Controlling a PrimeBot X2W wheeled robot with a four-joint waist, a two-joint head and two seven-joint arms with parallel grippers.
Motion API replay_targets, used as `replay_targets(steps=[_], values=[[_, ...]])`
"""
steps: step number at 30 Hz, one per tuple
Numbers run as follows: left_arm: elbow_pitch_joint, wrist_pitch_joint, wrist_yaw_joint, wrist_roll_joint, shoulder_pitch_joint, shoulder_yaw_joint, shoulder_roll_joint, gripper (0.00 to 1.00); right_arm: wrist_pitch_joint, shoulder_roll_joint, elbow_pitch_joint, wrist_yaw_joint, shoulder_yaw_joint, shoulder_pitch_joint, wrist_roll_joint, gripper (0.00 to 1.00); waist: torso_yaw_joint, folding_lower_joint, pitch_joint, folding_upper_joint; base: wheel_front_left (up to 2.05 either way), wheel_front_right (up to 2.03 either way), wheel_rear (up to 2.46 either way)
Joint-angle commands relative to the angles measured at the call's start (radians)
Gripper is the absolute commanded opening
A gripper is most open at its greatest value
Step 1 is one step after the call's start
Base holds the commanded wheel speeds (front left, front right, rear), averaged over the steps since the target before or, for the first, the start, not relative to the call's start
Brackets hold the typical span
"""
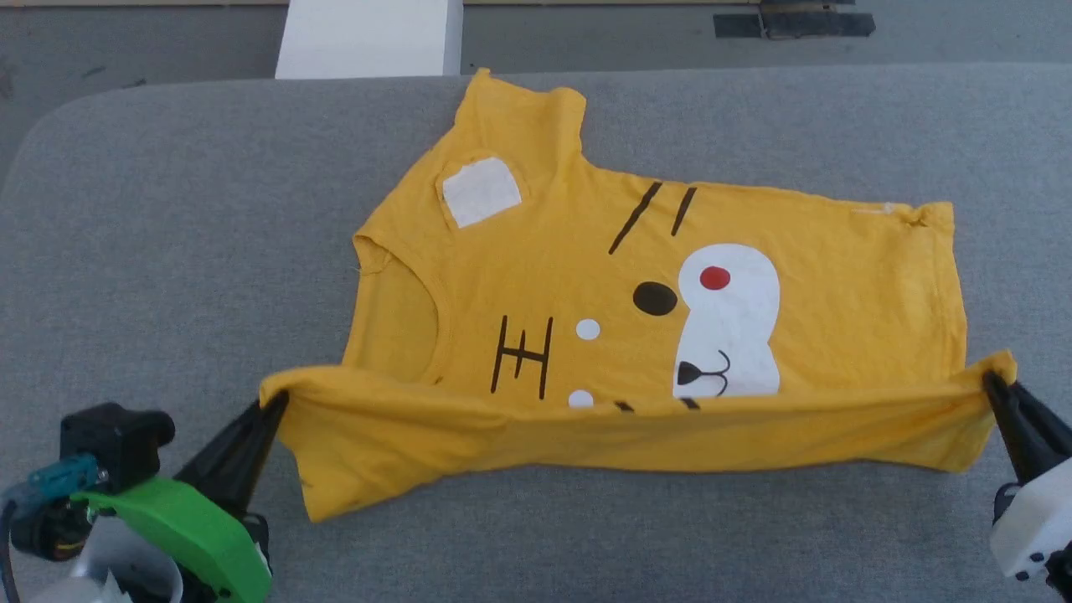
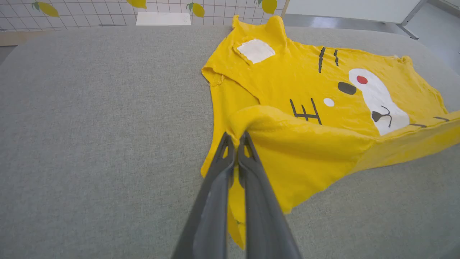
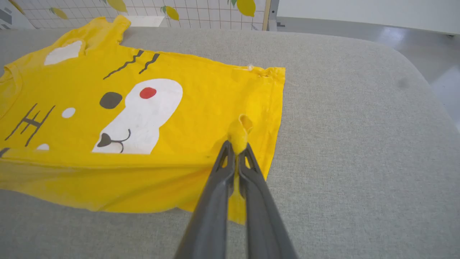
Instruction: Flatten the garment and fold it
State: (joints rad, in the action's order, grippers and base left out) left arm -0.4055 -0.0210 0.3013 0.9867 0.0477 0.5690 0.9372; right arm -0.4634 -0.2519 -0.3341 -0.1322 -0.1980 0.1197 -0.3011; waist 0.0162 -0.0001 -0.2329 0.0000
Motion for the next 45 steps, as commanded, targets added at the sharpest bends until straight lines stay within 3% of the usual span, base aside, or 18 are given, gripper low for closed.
replay_targets(steps=[1, 7, 23, 24, 25, 26, 27, 28, 33, 37, 45], values=[[0.018, -0.007, -0.011, -0.02, 0.042, -0.005, -0.011, 0.0, 0.021, -0.003, 0.01, 0.002, 0.0, -0.032, 0.013, 0.0, 0.023, 0.0001, -0.077, 0.0, 0.0, 0.0, 0.0], [0.107, -0.035, -0.047, -0.063, 0.149, -0.01, -0.054, 0.0, 0.096, 0.008, 0.064, 0.002, -0.017, -0.116, 0.065, 0.0, 0.03, 0.0001, -0.153, 0.0, 0.0, 0.0, 0.0], [0.375, -0.03, -0.149, -0.105, 0.323, 0.071, -0.2, 0.0, 0.139, 0.015, 0.27, 0.002, 0.055, -0.244, 0.077, 0.0, 0.031, 0.0001, -0.23, 0.0, 0.0, 0.0, 0.0], [0.385, -0.03, -0.151, -0.105, 0.328, 0.073, -0.206, 0.0, 0.138, 0.015, 0.28, 0.002, 0.055, -0.248, 0.074, 0.01, 0.031, 0.0001, -0.23, 0.0, 0.0, 0.0, 0.0], [0.397, -0.029, -0.152, -0.103, 0.333, 0.074, -0.214, 0.0, 0.135, 0.016, 0.292, 0.002, 0.055, -0.252, 0.071, 0.28, 0.03, 0.0001, -0.229, 0.0, 0.0, 0.0, 0.0], [0.407, -0.028, -0.153, -0.1, 0.337, 0.075, -0.22, 0.15, 0.134, 0.016, 0.3, 0.002, 0.055, -0.254, 0.068, 1.0, 0.03, 0.0001, -0.229, 0.0, 0.0, 0.0, 0.0], [0.417, -0.028, -0.155, -0.098, 0.341, 0.077, -0.227, 0.44, 0.135, 0.018, 0.308, 0.002, 0.053, -0.258, 0.064, 1.0, 0.03, 0.0001, -0.227, 0.0, 0.0, 0.0, 0.0], [0.424, -0.032, -0.157, -0.094, 0.343, 0.076, -0.234, 1.0, 0.135, 0.019, 0.314, 0.002, 0.052, -0.26, 0.063, 1.0, 0.029, 0.0001, -0.224, 0.0, 0.0, 0.0, 0.0], [0.445, -0.072, -0.157, -0.074, 0.337, 0.059, -0.264, 1.0, 0.143, 0.017, 0.311, 0.002, 0.054, -0.254, 0.049, 1.0, 0.028, 0.0001, -0.184, 0.0, 0.0, 0.0, 0.0], [0.422, -0.144, -0.132, -0.066, 0.297, 0.025, -0.272, 1.0, 0.164, 0.024, 0.257, 0.002, 0.035, -0.226, 0.039, 1.0, 0.025, 0.0001, -0.13, 0.0, 0.0, 0.0, 0.0], [0.284, -0.236, -0.032, -0.123, 0.131, -0.08, -0.283, 1.0, 0.251, 0.113, 0.099, 0.002, -0.059, -0.114, 0.092, 1.0, 0.007, 0.0001, -0.035, 0.0, 0.0, 0.0, 0.0]])
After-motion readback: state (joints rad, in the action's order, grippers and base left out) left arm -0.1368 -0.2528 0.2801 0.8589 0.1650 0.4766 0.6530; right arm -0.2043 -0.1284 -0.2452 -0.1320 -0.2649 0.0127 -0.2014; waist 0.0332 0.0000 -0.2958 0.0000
